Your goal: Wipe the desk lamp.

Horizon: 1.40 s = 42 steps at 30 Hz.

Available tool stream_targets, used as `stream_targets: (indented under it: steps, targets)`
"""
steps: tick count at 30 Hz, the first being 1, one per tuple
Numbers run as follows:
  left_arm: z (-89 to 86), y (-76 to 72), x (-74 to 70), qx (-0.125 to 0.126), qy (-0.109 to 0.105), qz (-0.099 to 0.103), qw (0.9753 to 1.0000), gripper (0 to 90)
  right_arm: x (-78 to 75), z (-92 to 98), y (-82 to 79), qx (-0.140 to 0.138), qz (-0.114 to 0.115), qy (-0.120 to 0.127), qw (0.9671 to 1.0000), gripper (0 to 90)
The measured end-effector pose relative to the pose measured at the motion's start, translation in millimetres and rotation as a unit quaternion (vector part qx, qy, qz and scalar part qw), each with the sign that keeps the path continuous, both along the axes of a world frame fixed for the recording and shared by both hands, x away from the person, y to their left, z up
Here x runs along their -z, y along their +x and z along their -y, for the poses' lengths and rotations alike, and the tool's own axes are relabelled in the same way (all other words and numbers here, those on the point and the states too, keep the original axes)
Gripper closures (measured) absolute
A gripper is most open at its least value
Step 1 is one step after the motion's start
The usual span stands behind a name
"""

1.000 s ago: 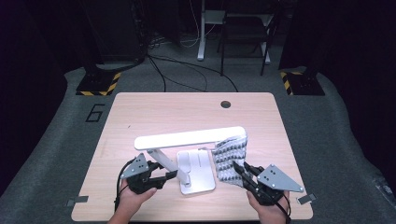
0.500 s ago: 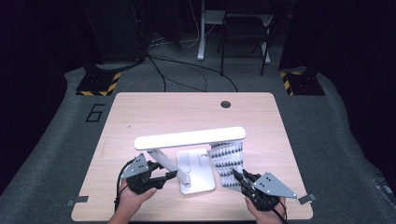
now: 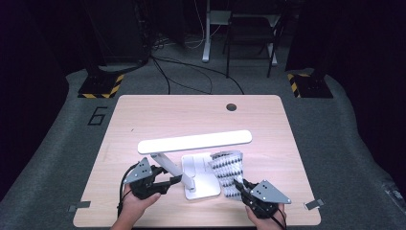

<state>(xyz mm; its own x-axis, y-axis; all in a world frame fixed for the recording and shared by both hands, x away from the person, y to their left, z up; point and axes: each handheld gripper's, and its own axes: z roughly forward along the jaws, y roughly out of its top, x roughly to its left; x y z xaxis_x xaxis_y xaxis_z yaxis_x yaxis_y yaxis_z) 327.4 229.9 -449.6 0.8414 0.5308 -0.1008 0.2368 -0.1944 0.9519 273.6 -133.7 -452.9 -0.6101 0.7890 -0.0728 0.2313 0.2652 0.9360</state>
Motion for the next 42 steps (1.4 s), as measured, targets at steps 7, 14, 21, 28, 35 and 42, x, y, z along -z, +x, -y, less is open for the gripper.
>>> stream_targets:
  steps: [7, 14, 21, 28, 35, 42]
  targets:
    - [0.2, -0.2, -0.6, -0.003, 0.005, 0.000, 1.0000, 53.7, 3.9, -4.4, 9.8, -0.008, -0.012, 0.006, 0.9999, 80.5]
    - [6.6, 3.4, -0.1, 0.004, 0.001, 0.001, 1.0000, 53.7, 6.0, -17.2, 27.5, -0.019, -0.020, 0.016, 0.9995, 80.4]
    - [15.8, 9.7, 0.4, 0.011, -0.002, -0.001, 0.9999, 53.7, 11.8, -40.8, 46.9, -0.036, -0.010, -0.006, 0.9993, 80.2]
    - [23.8, 19.5, 0.0, 0.014, 0.000, 0.001, 0.9999, 53.8, 9.2, -46.5, 58.1, -0.030, -0.020, 0.006, 0.9993, 80.2]
    - [29.2, 30.4, 0.2, 0.011, 0.000, 0.001, 0.9999, 54.0, 10.2, -38.4, 54.6, -0.027, -0.016, -0.002, 0.9995, 80.1]
    - [33.8, 39.9, 0.0, 0.008, -0.002, -0.002, 1.0000, 54.1, 13.0, -30.6, 34.4, -0.040, -0.006, -0.013, 0.9991, 80.1]
